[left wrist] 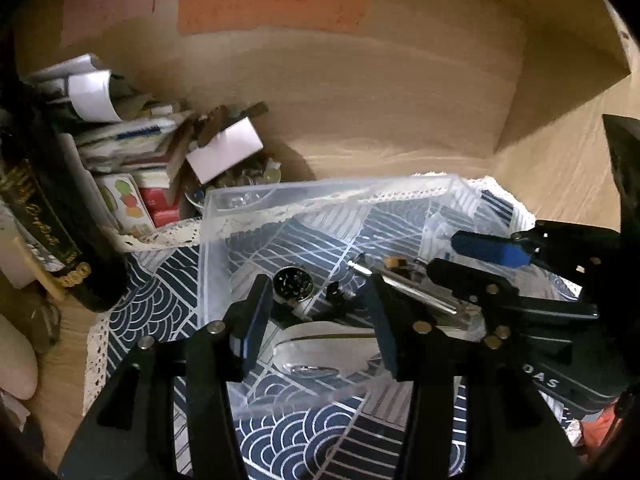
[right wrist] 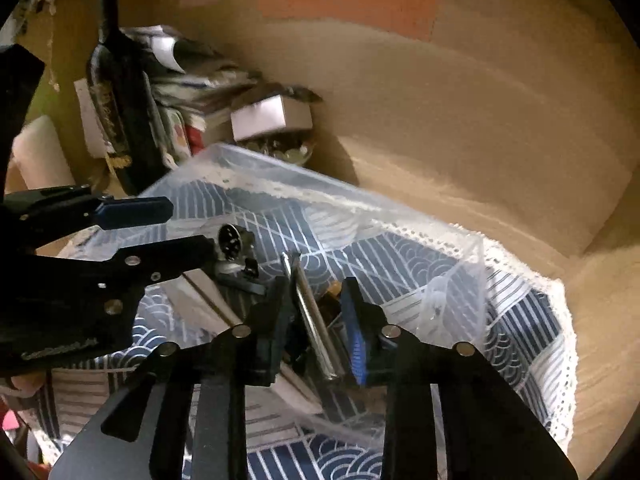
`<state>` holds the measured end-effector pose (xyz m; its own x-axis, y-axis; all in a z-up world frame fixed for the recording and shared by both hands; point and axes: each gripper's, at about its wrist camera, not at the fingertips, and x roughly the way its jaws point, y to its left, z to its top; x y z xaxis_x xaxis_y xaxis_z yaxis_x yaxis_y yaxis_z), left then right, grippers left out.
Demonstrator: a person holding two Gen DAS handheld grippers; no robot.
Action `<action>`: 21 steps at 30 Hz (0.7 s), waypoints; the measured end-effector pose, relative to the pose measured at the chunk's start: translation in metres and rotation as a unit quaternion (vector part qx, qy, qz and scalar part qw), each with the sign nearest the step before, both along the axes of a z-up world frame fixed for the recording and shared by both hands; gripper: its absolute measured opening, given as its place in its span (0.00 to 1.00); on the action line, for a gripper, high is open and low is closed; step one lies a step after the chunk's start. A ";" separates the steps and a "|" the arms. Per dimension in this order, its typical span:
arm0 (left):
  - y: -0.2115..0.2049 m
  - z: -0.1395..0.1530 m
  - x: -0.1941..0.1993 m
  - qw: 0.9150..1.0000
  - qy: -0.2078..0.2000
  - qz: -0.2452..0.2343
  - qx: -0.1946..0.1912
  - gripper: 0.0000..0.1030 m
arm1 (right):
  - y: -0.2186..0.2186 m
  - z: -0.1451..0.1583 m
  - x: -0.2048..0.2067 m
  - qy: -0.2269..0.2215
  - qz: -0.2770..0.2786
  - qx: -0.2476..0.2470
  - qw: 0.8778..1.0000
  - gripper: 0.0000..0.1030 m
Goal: Organize rigid objects
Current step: 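Release the adapter from left tool while right tool drops the silver pen into the box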
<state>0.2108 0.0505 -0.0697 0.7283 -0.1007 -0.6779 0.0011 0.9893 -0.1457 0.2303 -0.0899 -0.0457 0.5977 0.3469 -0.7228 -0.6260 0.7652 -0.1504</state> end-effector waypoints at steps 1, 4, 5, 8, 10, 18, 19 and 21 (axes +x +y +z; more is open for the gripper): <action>0.000 0.004 -0.004 1.000 -0.006 0.002 0.000 0.47 | -0.001 0.004 -0.004 -0.006 0.000 0.003 1.000 0.27; -0.002 0.017 -0.019 0.999 -0.029 0.008 0.012 0.58 | -0.008 0.022 -0.020 -0.025 -0.004 0.020 0.999 0.35; -0.003 0.022 -0.025 0.999 -0.038 0.011 0.019 0.59 | -0.012 0.029 -0.027 -0.033 -0.005 0.030 0.999 0.39; -0.008 0.034 -0.042 0.997 -0.060 0.018 0.036 0.61 | -0.022 0.047 -0.044 -0.049 -0.013 0.054 0.997 0.43; -0.012 0.042 -0.054 0.996 -0.074 0.020 0.039 0.65 | -0.028 0.057 -0.055 -0.056 -0.018 0.071 0.996 0.49; -0.026 0.074 -0.108 0.988 -0.143 0.037 0.054 0.92 | -0.050 0.086 -0.104 -0.106 -0.041 0.114 0.987 0.81; -0.027 0.077 -0.114 0.986 -0.149 0.037 0.058 0.93 | -0.052 0.088 -0.110 -0.117 -0.048 0.116 0.985 0.82; -0.031 0.082 -0.124 0.985 -0.160 0.037 0.061 0.97 | -0.056 0.091 -0.120 -0.127 -0.053 0.124 0.983 0.89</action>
